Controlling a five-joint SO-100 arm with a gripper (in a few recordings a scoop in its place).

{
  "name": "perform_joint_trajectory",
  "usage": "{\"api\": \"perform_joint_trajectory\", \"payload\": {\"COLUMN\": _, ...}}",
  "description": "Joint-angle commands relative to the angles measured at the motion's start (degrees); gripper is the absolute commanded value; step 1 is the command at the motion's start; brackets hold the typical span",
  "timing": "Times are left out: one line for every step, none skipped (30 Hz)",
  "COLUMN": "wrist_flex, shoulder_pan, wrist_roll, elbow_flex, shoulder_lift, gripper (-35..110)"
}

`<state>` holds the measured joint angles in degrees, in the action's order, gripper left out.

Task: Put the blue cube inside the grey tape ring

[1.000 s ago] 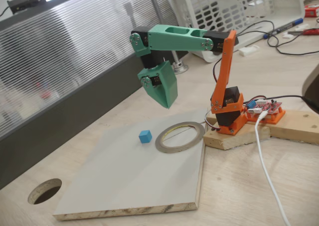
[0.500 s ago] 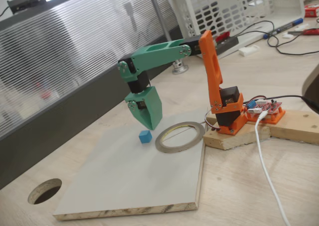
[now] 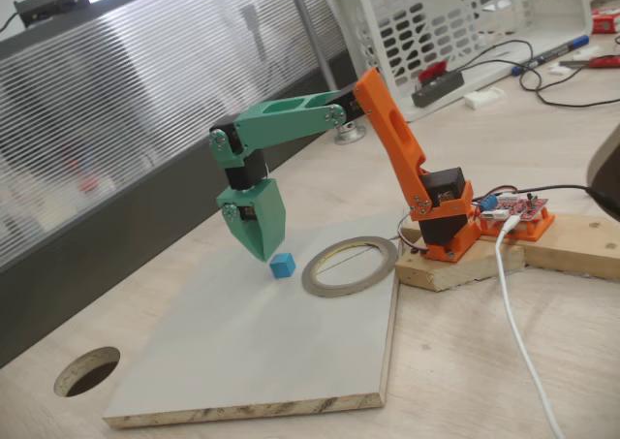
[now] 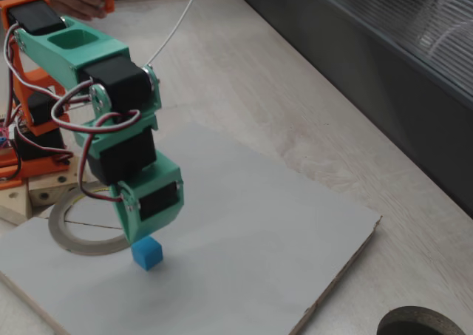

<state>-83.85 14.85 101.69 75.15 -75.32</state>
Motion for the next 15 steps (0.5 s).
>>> {"api": "perform_joint_trajectory", "payload": {"wrist_flex": -0.18, "shoulder_pan": 0.88, "wrist_roll": 0.88, "elbow_flex": -2.46, "shoulder_lift": -1.49, "gripper": 0}}
{"api": "perform_joint_trajectory", "payload": {"wrist_flex": -0.18, "shoulder_pan": 0.79, "wrist_roll": 0.88, "elbow_flex": -2.55, "shoulder_lift": -1.58, "gripper": 0}}
{"api": "perform_joint_trajectory", "payload": {"wrist_flex": -0.18, "shoulder_pan": 0.79, "wrist_roll": 0.88, "elbow_flex": -2.55, "shoulder_lift": -1.58, "gripper": 0}}
{"api": "perform_joint_trajectory", "payload": {"wrist_flex": -0.18, "shoulder_pan": 0.79, "wrist_roll": 0.88, "elbow_flex": -2.55, "shoulder_lift": -1.58, "gripper": 0}}
{"api": "perform_joint_trajectory", "payload": {"wrist_flex": -0.18, "shoulder_pan": 0.79, "wrist_roll": 0.88, "elbow_flex": -2.46, "shoulder_lift": -1.58, "gripper": 0}}
{"api": "perform_joint_trajectory", "payload": {"wrist_flex": -0.18, "shoulder_pan": 0.79, "wrist_roll": 0.88, "elbow_flex": -2.46, "shoulder_lift": -1.58, "gripper": 0}}
{"api": "perform_joint_trajectory", "payload": {"wrist_flex": -0.18, "shoulder_pan": 0.79, "wrist_roll": 0.88, "elbow_flex": -2.46, "shoulder_lift": -1.58, "gripper": 0}}
{"api": "perform_joint_trajectory", "payload": {"wrist_flex": -0.18, "shoulder_pan": 0.79, "wrist_roll": 0.88, "elbow_flex": -2.55, "shoulder_lift": -1.67, "gripper": 0}}
{"api": "perform_joint_trajectory", "payload": {"wrist_flex": -0.18, "shoulder_pan": 0.7, "wrist_roll": 0.88, "elbow_flex": -2.55, "shoulder_lift": -1.67, "gripper": 0}}
{"api": "perform_joint_trajectory", "payload": {"wrist_flex": -0.18, "shoulder_pan": 0.7, "wrist_roll": 0.88, "elbow_flex": -2.55, "shoulder_lift": -2.02, "gripper": 0}}
{"api": "perform_joint_trajectory", "payload": {"wrist_flex": -0.18, "shoulder_pan": 0.88, "wrist_roll": 0.88, "elbow_flex": -2.55, "shoulder_lift": -2.81, "gripper": 0}}
{"api": "perform_joint_trajectory", "payload": {"wrist_flex": -0.18, "shoulder_pan": 0.88, "wrist_roll": 0.88, "elbow_flex": -2.2, "shoulder_lift": -3.78, "gripper": 0}}
{"api": "perform_joint_trajectory", "payload": {"wrist_flex": -0.18, "shoulder_pan": 0.97, "wrist_roll": 0.88, "elbow_flex": -2.11, "shoulder_lift": -4.83, "gripper": 0}}
{"api": "perform_joint_trajectory", "payload": {"wrist_flex": -0.18, "shoulder_pan": 0.97, "wrist_roll": 0.88, "elbow_flex": -2.11, "shoulder_lift": -5.8, "gripper": 0}}
{"api": "perform_joint_trajectory", "payload": {"wrist_flex": -0.18, "shoulder_pan": 0.97, "wrist_roll": 0.88, "elbow_flex": -1.93, "shoulder_lift": -6.59, "gripper": 0}}
